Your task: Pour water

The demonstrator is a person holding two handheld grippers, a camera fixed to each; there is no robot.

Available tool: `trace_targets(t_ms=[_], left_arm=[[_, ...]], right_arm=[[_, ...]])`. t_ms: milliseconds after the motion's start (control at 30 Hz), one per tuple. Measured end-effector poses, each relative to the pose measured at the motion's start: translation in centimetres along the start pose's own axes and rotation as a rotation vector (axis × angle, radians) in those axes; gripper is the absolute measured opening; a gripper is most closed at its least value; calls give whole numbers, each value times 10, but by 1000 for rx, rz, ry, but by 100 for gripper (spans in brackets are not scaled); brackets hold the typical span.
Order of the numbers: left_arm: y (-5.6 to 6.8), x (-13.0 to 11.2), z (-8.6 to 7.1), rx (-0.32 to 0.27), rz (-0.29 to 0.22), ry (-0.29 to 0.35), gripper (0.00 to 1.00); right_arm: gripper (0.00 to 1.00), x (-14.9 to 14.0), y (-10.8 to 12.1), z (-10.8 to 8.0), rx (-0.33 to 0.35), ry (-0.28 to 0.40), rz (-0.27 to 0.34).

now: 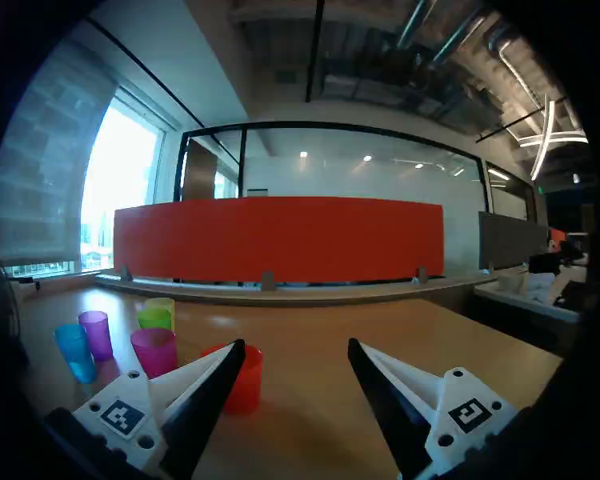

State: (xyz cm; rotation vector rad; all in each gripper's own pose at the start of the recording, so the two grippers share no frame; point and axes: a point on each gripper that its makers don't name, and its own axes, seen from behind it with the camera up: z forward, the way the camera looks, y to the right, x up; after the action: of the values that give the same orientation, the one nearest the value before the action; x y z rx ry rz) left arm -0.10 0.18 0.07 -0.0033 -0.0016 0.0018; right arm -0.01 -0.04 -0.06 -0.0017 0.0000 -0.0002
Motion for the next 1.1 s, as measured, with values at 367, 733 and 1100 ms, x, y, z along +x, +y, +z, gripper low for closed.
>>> trace_targets(t_ms=[367,733,1100], left_arm=[[18,8,3,-46,25,-11,92],[54,13,4,-172,27,-71,92],[76,12,5,-283,54,-118,92]], right_arm=[[99,20,5,0,-5,8,-17],[99,46,-8,-4,66,2,-46],[99,53,-20,-7,141,-25,-84]])
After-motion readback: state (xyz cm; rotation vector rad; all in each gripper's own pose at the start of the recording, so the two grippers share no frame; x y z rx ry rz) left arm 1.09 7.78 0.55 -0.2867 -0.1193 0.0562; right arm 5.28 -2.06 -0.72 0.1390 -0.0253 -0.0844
